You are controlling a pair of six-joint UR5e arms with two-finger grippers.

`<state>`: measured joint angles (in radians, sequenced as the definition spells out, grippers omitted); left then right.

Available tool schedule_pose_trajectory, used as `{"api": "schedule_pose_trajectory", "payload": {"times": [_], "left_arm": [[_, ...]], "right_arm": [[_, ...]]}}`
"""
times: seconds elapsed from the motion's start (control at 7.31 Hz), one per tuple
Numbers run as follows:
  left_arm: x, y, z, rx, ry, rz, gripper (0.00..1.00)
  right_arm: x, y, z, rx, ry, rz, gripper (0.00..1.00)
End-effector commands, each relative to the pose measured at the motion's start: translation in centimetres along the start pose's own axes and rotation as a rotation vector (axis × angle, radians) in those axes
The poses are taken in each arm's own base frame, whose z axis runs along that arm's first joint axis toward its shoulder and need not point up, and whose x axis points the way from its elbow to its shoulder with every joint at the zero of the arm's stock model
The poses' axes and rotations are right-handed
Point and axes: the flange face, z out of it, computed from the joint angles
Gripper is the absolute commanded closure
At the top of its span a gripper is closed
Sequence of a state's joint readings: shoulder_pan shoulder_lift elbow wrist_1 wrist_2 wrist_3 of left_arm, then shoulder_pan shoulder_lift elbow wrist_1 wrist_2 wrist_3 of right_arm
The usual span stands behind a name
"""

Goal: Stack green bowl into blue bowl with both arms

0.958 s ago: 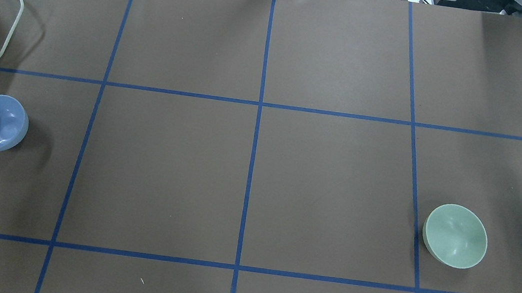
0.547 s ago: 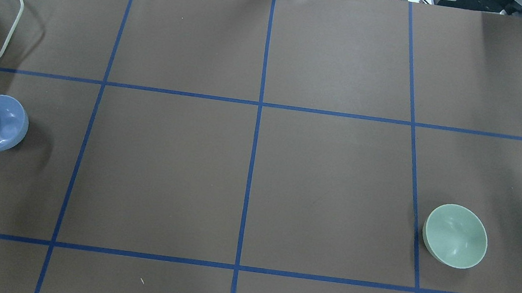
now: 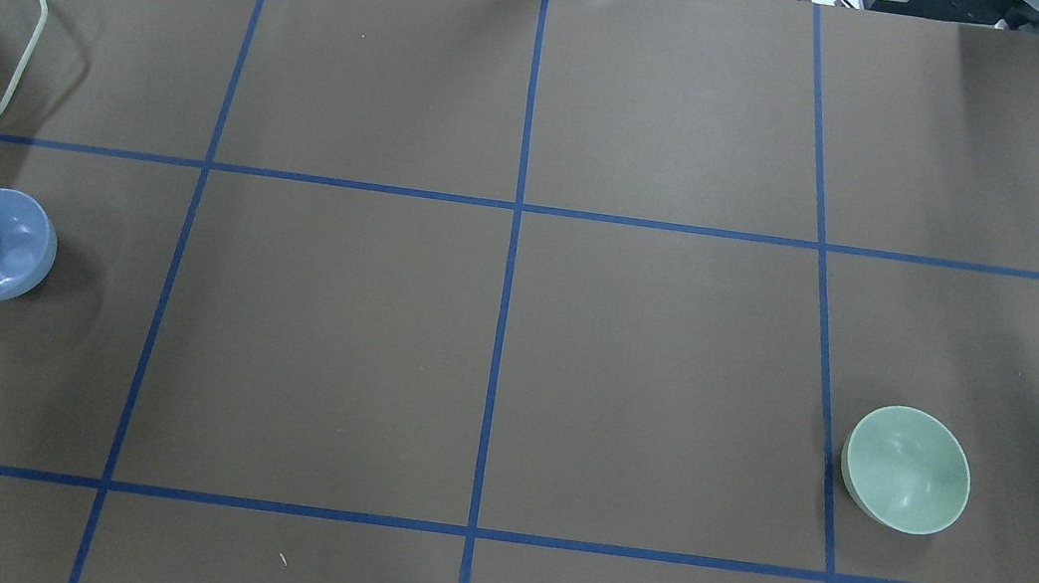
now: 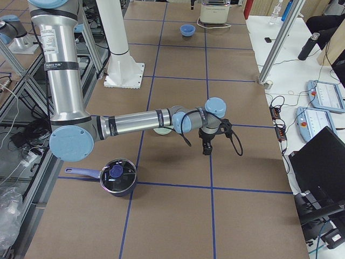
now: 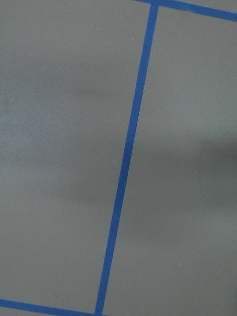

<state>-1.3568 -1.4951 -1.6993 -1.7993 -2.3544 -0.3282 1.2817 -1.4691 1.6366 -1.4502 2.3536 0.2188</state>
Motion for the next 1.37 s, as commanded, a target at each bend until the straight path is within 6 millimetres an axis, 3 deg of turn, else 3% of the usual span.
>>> {"api": "schedule_pose_trajectory", "payload": {"times": [0.0,0.41,1.23], "left_arm": [[2.0,-0.9,0.0,0.022,0.018,-0.054,0.0],[6.1,-0.4,3.3,0.009,0.055,-0.024,0.0],[6.1,0.4,6.8,-0.045,0.052,-0.021,0.02]], "right_arm": [[-0.2,0.0,0.1,-0.005,-0.005,0.002,0.0],[0.2,0.7,1.1,-0.021,0.0,0.002,0.0],[-0.4,0.8,1.9,-0.036,0.001,-0.015,0.0]]}}
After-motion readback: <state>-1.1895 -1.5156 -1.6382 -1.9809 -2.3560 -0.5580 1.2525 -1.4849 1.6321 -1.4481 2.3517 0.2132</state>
